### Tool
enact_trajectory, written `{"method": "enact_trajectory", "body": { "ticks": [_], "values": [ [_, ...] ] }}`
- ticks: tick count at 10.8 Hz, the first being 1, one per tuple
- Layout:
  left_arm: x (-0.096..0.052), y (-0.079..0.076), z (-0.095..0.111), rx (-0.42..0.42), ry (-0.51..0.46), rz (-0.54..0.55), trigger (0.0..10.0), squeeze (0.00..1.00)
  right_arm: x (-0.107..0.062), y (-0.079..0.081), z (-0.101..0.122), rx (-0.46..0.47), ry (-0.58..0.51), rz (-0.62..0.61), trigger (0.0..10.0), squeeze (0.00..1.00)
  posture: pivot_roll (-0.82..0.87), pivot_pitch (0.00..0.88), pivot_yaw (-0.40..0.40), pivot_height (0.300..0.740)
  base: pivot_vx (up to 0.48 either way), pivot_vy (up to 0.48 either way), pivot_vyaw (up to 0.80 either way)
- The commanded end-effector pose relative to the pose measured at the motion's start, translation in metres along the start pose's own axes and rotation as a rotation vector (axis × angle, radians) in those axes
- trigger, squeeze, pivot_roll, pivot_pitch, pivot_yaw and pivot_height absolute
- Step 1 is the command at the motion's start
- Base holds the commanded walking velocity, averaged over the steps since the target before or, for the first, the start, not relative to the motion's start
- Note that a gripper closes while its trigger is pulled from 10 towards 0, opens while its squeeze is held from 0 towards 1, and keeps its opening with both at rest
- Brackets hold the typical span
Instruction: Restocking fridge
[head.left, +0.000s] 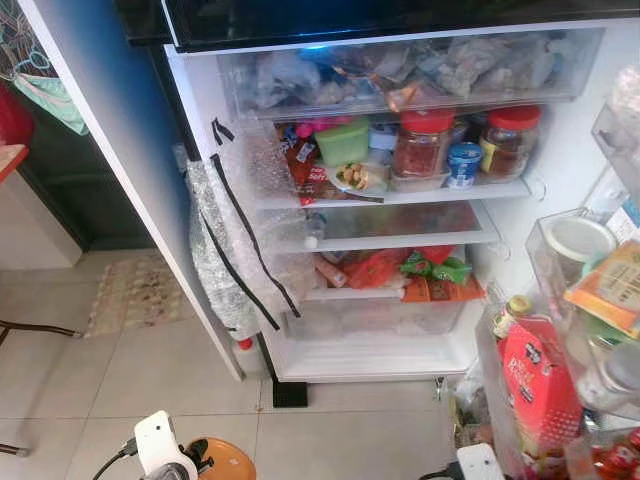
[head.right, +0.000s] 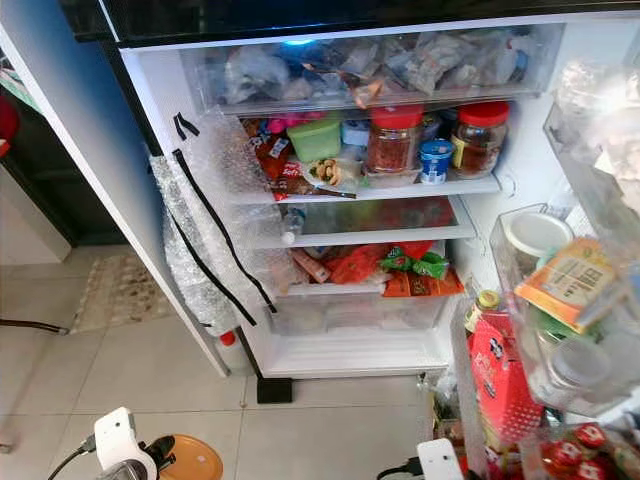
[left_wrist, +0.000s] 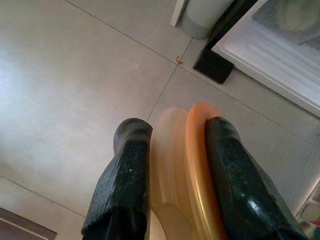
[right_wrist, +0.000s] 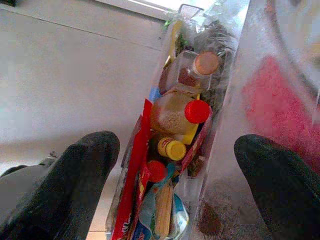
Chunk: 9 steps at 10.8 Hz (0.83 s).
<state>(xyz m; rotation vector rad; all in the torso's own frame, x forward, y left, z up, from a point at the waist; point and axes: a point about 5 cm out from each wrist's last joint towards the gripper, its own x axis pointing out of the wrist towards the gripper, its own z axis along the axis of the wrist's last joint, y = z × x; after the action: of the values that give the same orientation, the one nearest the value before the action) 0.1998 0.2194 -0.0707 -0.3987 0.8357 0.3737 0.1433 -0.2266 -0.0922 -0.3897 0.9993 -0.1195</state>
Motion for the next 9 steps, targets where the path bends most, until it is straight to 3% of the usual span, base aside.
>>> {"method": "enact_trajectory", "body": {
  "ticks": [1, 2, 6, 9],
  "values": [
    [0.0, 0.003, -0.001, -0.018, 0.002, 0.004, 10.0, 0.0, -0.001, 0.0, -0.002, 0.003, 0.006, -0.004, 10.0, 0.0, -0.01, 0.037, 0.074, 0.74, 0.0, 0.0, 0.0],
    [0.001, 0.0, 0.007, 0.011, -0.026, -0.012, 10.0, 0.0, 0.001, -0.022, -0.003, -0.045, 0.001, -0.056, 10.0, 0.0, -0.01, 0.037, 0.072, 0.74, 0.0, 0.0, 0.0],
    [0.004, -0.019, 0.039, 0.005, -0.136, -0.078, 10.0, 0.0, 0.003, -0.046, 0.0, -0.111, 0.003, -0.11, 10.0, 0.0, -0.01, 0.038, 0.072, 0.74, 0.0, 0.0, 0.0],
    [0.004, -0.033, 0.058, -0.024, -0.205, -0.128, 10.0, 0.0, 0.003, -0.046, -0.001, -0.107, 0.008, -0.106, 10.0, 0.0, -0.01, 0.039, 0.073, 0.74, 0.0, 0.0, 0.0]
  ]
}}
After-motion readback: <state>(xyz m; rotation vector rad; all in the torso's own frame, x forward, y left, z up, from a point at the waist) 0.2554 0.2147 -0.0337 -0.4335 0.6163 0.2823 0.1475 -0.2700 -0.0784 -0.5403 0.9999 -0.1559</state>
